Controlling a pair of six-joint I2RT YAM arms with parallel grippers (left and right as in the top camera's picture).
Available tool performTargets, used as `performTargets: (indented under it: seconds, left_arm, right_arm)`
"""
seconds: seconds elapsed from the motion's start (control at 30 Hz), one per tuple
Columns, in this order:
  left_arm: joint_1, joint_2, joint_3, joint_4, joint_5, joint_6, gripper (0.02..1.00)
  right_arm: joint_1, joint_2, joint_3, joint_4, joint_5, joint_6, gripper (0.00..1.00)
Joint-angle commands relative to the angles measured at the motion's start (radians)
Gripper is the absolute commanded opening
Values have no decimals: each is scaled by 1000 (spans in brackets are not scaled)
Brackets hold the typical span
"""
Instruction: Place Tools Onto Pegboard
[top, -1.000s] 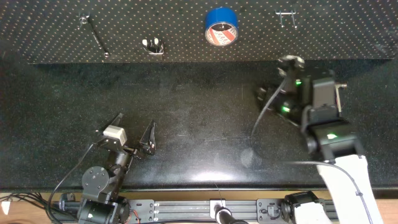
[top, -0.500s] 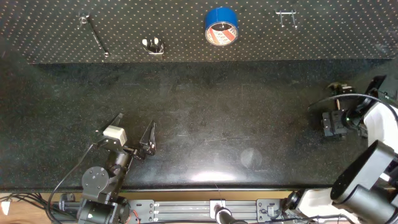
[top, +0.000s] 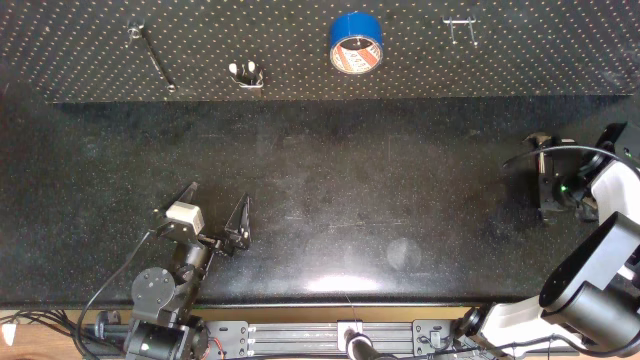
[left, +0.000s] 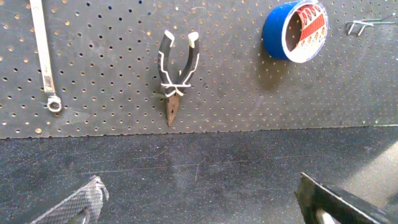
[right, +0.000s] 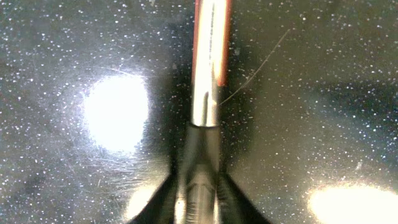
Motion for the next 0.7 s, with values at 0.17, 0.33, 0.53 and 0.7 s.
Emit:
performTargets:
  seconds: [0.17,0.33,0.53,0.7]
  left_arm:
    - [-3,-8,-2,-5,11,-9,993]
    - [-3,-8,-2,-5,11,-9,993]
    - [-3,-8,-2,-5,11,-9,993]
    - [-3,-8,-2,-5,11,-9,993]
  right_arm:
    - [58,-18,-61,66,16,70,75]
    - [299,-883,-400,392,-213,486,77]
    - [684,-637,-515,1212,-198,551,75]
    - [682,-622,-508,1241,-170,592,75]
